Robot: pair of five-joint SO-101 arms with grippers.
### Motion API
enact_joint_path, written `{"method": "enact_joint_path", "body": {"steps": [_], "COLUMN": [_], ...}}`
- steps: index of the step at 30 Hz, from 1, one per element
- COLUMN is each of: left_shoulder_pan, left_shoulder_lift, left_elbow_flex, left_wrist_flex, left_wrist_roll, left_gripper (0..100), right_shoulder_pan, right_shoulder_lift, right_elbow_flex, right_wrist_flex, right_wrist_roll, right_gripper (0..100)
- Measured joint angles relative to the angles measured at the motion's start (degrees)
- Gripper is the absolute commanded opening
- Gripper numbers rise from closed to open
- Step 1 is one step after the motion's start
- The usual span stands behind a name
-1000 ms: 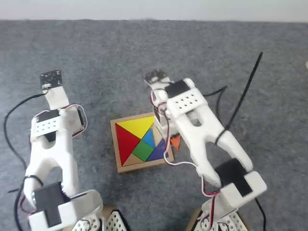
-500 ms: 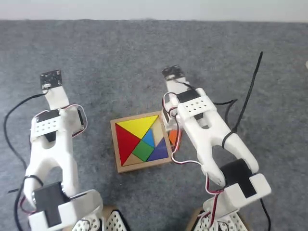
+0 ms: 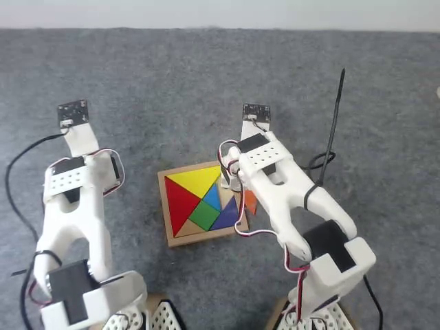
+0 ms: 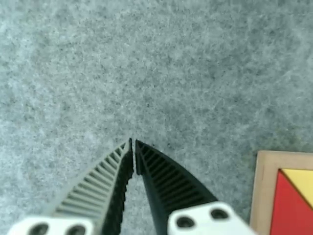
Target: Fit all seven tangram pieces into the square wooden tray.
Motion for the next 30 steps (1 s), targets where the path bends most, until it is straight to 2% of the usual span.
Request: {"method": "enact_joint_path", "body": {"steps": [11,18,30], "left_shoulder_pan": [0.00,0.00,0.00], "left_shoulder_lift": [0.00,0.00,0.00], "left_elbow_flex": [0.00,0.00,0.00], "left_wrist_flex": [0.00,0.00,0.00], "left_wrist_roll": [0.00,0.00,0.00], "left_gripper": [1,1,1], "right_shoulder_pan": [1.58,1.85,2.46], "right_shoulder_lift": [6.86,12.22,13.19], "right_elbow_flex": [-4.31,-12.31,-13.19], "right_wrist_flex": [0.26,7.47,8.79], "right_wrist_roll": [0.00,0.00,-0.18], "right_gripper": [18.0,18.0,18.0]}}
